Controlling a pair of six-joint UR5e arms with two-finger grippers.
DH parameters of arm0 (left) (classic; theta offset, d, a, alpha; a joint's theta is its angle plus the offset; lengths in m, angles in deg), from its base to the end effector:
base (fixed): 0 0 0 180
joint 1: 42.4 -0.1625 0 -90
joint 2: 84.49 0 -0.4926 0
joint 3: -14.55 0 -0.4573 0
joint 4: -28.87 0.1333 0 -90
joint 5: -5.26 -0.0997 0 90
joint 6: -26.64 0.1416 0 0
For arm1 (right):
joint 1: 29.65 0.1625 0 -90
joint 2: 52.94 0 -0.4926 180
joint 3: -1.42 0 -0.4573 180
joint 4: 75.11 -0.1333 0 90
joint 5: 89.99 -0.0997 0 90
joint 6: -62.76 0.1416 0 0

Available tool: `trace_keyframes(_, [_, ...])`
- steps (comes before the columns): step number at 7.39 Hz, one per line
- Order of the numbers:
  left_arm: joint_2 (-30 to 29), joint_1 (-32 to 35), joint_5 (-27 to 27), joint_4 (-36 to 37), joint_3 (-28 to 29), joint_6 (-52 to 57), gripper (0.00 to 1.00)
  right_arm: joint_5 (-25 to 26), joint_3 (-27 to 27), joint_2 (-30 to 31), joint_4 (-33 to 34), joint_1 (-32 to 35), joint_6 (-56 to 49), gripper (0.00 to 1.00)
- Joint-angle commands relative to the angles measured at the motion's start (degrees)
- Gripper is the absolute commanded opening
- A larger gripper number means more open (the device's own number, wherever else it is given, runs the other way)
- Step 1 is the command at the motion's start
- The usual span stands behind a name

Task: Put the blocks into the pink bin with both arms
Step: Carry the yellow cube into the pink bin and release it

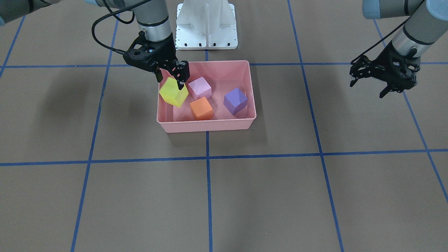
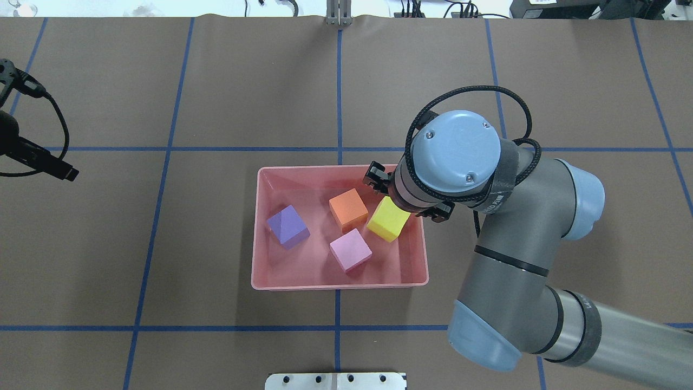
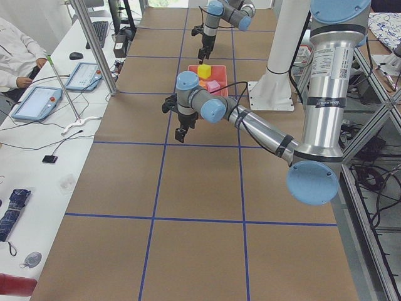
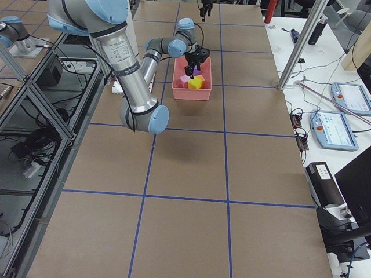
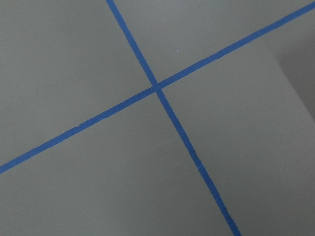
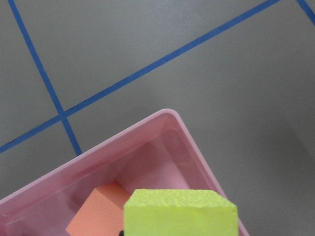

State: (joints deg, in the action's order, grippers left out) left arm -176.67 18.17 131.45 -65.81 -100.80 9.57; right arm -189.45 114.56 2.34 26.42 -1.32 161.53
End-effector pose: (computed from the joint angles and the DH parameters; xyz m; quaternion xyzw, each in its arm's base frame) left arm 0.2366 -0.5204 0.4869 0.1245 0.3783 0.1840 0.8987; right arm -0.5584 -0.4261 0.2045 -0.0081 -0.3992 0.2607 0.8790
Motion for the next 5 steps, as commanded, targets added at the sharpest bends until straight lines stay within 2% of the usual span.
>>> trace_keyframes(1, [1.39,4.72,-0.25,-0.07,6.49,0.45,1.0,0.05,2.32,0.78,3.04,2.14,-4.6,1.0])
trace_keyframes(2, [1.39,7.26,0.19,-0.41,7.41,0.28,1.0,-2.73,3.91,2.19,4.19,5.73,-9.51,1.0])
trace_keyframes(3, [1.39,9.73,0.37,-0.33,7.41,0.37,1.0,-7.72,4.53,4.11,4.2,11.08,-15.56,1.0])
trace_keyframes(4, [1.91,12.45,2.63,-0.07,7.5,1.06,1.0,-11.95,4.71,6.13,4.2,16.09,-23.8,1.0])
trace_keyframes(5, [3.31,16.74,5.7,0.54,8.72,7.25,1.0,-15.82,4.54,9.81,4.03,20.66,-33.11,1.0])
